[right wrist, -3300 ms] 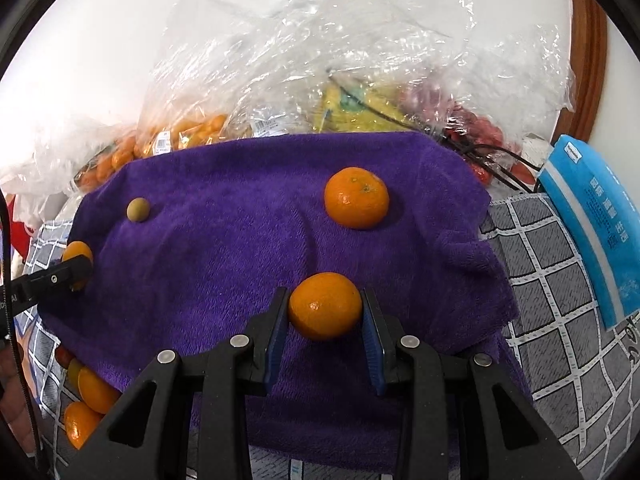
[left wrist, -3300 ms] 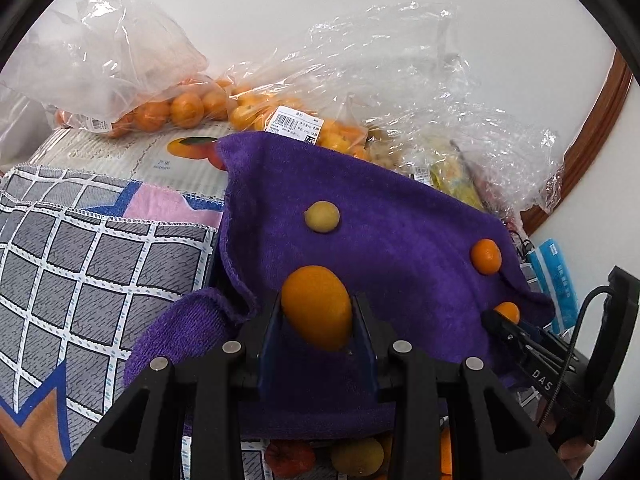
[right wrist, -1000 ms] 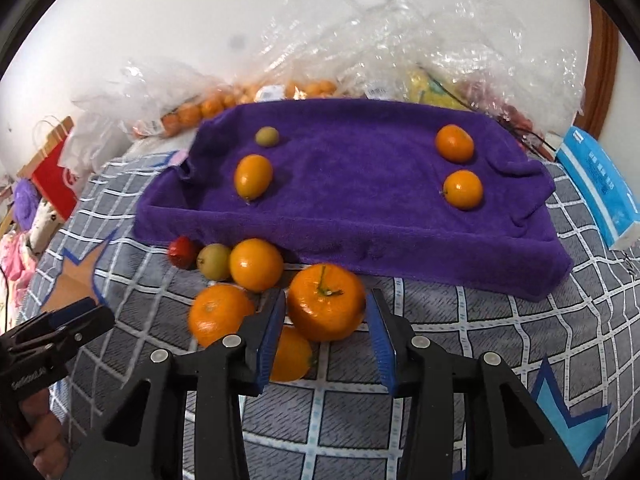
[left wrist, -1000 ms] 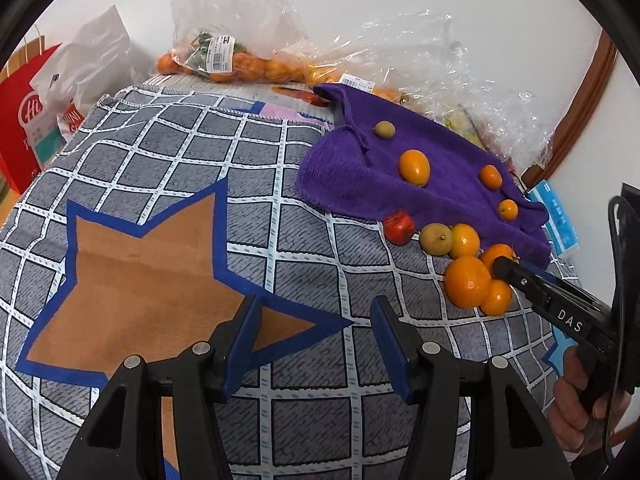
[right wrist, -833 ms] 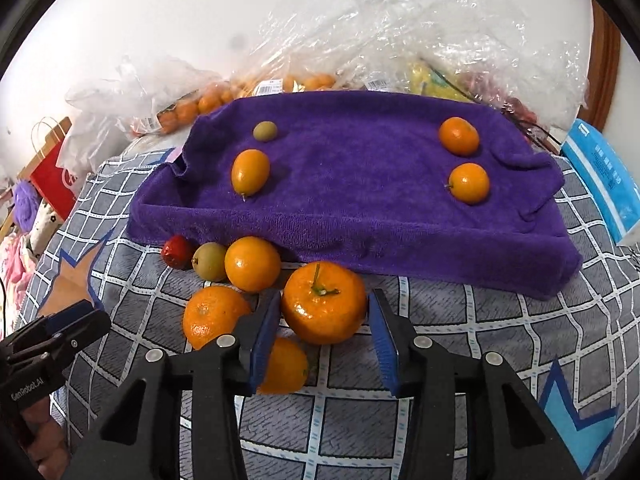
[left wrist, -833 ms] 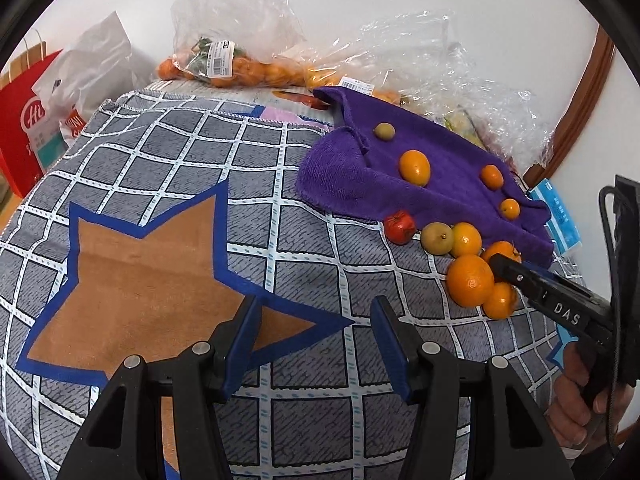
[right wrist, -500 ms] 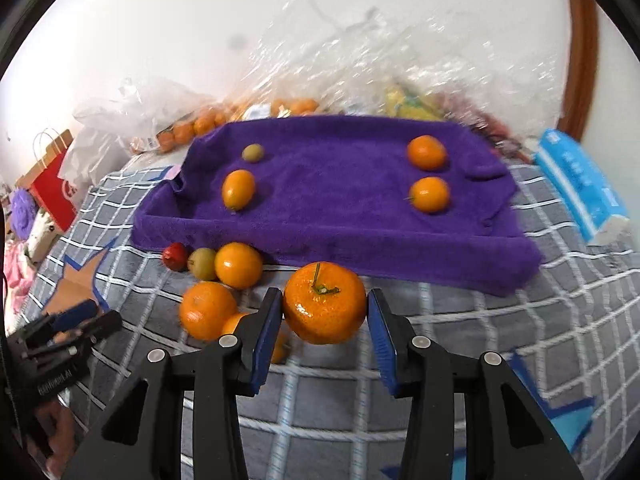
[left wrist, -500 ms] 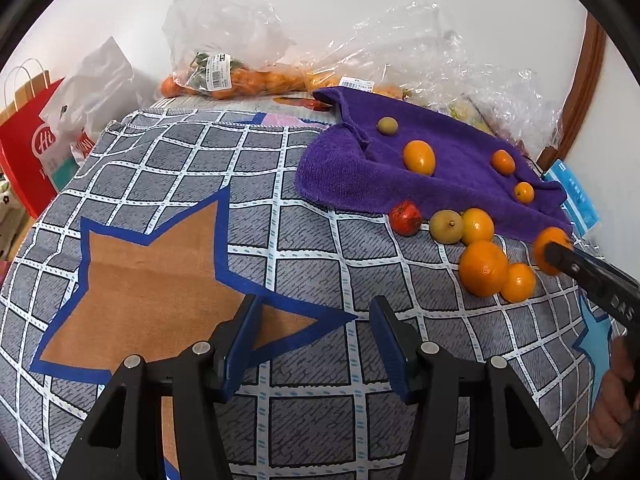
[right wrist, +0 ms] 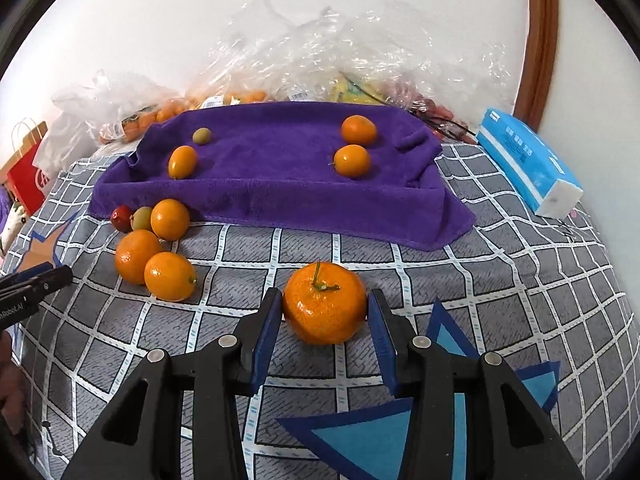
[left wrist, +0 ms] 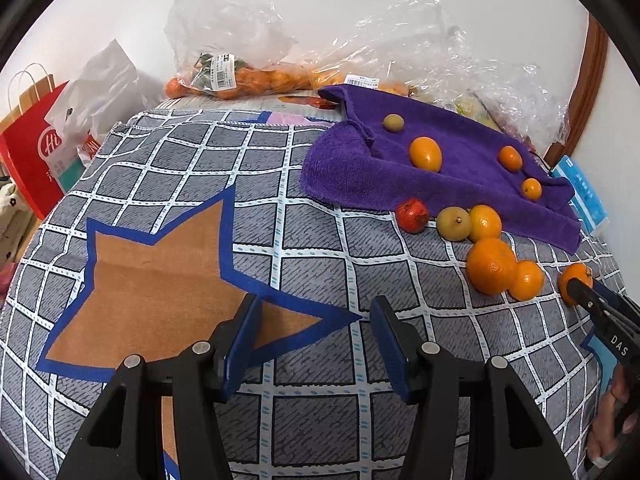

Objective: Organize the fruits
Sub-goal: 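Move the left gripper toward the small red fruit while the right holds its orange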

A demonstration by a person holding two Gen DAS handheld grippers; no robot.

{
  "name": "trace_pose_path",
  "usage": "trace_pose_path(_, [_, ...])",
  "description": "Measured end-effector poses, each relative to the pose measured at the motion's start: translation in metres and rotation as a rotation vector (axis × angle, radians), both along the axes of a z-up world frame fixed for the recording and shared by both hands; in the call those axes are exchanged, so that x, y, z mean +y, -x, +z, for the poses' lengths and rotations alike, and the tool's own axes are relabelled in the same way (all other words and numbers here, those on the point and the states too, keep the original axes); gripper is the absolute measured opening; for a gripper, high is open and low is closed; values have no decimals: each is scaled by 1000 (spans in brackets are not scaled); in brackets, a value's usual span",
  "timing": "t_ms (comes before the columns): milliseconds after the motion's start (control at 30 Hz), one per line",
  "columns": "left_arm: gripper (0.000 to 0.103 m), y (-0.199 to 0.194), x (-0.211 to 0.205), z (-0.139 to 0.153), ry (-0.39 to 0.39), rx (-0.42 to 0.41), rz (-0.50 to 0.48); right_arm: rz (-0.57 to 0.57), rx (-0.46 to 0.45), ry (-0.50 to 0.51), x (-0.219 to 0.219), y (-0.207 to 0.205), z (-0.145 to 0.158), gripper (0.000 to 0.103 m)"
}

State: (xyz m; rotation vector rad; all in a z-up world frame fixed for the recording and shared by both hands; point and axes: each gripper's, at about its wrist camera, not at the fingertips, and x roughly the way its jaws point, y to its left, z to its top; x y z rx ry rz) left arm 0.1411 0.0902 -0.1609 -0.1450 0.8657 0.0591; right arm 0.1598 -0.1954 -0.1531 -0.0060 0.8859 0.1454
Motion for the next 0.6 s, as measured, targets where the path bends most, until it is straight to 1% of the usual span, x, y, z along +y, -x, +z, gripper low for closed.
trace_pose_path(100, [60,-2,-6,-1,-33,13,-12,8,30,-31,-6,-6,-5,44])
trace_pose_path(200, [61,-3,-13,-2,-78,26,-18,10,72,-71,-10,-12,-11,44])
trace_pose_path(267, [61,-2,-12,-3,-72,24,-19,14,69,-71,-9,-12,-11,44])
trace_pose_path(333, [60,-1,-10,-2,-61,26,-17,22,47,-65,-8,-9,-8,44])
trace_pose_path(400, [44,-1,-8,2,-30,37,-6,48,4,-77,-9,-3,-1,44])
trace_pose_path(433, [42,-2,-8,5,3,46,-10,59,-25,-67,-9,-2,3,44])
trace_pose_path(500, [42,-6,-10,13,53,43,-35,68,-75,-32,-8,-1,10,44])
trace_pose_path(533, [42,-8,-14,18,59,31,-50,70,-92,-25,-9,-2,12,44])
trace_pose_path(600, [42,-15,-25,24,24,15,-76,78,-104,-38,-11,-5,14,44])
